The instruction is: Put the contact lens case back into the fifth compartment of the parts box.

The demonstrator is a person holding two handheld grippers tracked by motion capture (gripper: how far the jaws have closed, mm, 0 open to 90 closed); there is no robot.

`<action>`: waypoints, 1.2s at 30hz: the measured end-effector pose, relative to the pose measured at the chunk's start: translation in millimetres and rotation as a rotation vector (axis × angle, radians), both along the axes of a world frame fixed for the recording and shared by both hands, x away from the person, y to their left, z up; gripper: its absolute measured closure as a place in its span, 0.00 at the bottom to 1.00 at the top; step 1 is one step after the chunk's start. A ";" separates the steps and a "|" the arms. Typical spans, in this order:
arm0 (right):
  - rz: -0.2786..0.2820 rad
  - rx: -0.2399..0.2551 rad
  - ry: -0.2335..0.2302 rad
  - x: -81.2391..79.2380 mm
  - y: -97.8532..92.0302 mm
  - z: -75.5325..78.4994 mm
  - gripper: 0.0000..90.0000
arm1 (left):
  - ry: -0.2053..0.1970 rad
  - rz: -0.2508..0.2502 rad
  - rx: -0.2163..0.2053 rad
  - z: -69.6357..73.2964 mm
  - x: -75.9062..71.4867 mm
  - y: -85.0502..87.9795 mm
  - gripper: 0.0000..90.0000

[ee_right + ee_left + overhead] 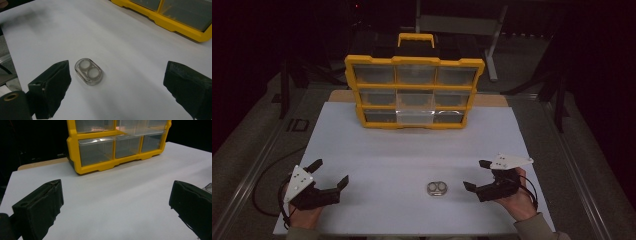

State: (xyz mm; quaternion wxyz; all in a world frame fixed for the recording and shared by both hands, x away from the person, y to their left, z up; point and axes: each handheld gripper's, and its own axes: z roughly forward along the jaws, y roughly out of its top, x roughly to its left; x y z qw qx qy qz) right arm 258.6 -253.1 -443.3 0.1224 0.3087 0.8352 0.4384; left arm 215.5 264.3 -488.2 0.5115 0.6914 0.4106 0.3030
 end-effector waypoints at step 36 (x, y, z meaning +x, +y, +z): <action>0.141 -0.064 0.042 15.4 54.2 -3.6 0.08 | 0.002 0.002 0.018 -1.1 0.0 -1.6 0.00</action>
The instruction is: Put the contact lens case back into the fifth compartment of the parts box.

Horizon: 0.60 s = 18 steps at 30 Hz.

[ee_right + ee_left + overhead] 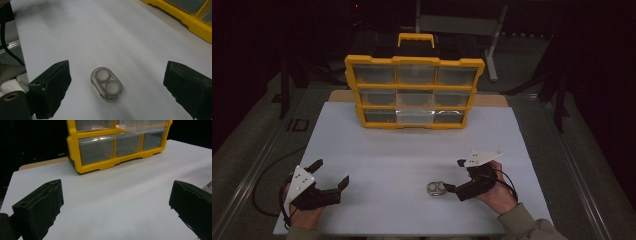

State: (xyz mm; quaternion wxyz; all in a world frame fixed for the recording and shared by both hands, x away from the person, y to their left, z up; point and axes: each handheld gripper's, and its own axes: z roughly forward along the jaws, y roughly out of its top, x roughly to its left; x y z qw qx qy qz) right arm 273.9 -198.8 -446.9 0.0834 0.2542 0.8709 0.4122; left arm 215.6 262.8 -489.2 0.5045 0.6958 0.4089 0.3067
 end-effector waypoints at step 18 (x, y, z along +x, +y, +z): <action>0.073 -0.064 0.073 15.5 24.2 -21.1 0.08 | -0.001 0.002 0.001 0.1 -0.6 0.2 0.00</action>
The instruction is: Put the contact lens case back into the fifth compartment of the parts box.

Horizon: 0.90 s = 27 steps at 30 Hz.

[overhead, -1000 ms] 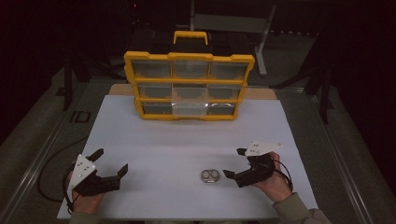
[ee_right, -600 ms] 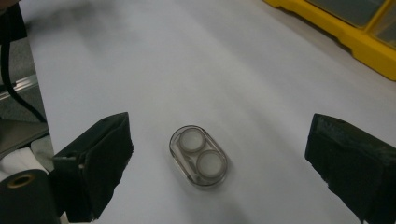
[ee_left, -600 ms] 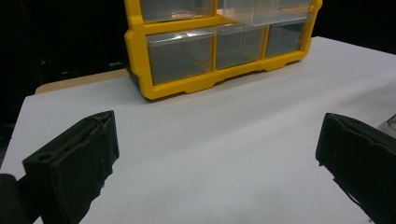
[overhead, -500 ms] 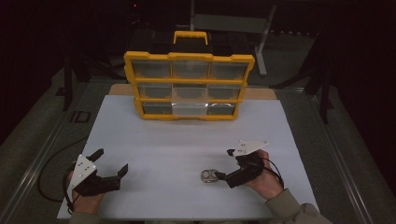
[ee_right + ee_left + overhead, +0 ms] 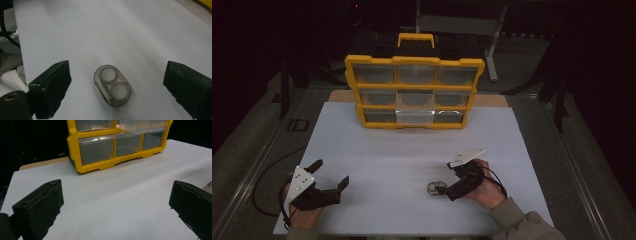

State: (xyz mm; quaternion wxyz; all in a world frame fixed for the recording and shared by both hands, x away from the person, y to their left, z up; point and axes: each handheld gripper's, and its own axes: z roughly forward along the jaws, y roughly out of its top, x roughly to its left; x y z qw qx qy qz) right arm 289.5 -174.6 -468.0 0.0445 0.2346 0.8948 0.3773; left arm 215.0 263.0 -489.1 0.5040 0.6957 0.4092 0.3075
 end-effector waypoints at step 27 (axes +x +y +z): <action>0.115 -0.152 0.051 11.7 26.6 -31.0 0.15 | 0.002 0.002 0.005 -0.6 0.0 -0.3 0.00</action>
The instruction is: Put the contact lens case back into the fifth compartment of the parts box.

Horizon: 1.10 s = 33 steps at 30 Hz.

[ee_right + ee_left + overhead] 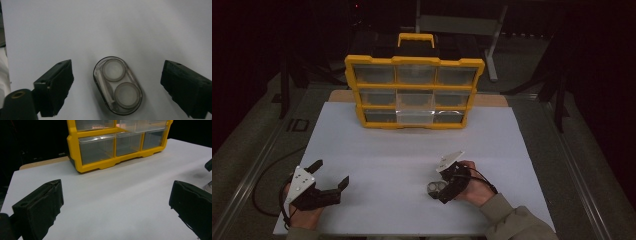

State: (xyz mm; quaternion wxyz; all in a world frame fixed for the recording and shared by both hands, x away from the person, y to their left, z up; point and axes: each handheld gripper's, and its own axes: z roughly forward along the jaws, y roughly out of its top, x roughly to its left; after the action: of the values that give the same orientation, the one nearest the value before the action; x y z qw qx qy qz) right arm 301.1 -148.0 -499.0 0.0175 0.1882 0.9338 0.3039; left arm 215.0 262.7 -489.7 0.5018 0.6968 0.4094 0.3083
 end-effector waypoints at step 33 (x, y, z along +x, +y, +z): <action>0.086 -0.212 -0.036 -11.3 11.3 -10.4 0.55 | 0.008 -0.003 0.006 -1.6 0.5 -1.3 0.00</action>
State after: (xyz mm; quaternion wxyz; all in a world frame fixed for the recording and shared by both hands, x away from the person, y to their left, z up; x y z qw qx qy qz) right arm 289.9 -136.6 -509.4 0.0409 0.1398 0.9674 0.2073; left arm 215.5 261.4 -491.4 0.4984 0.7002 0.4096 0.3059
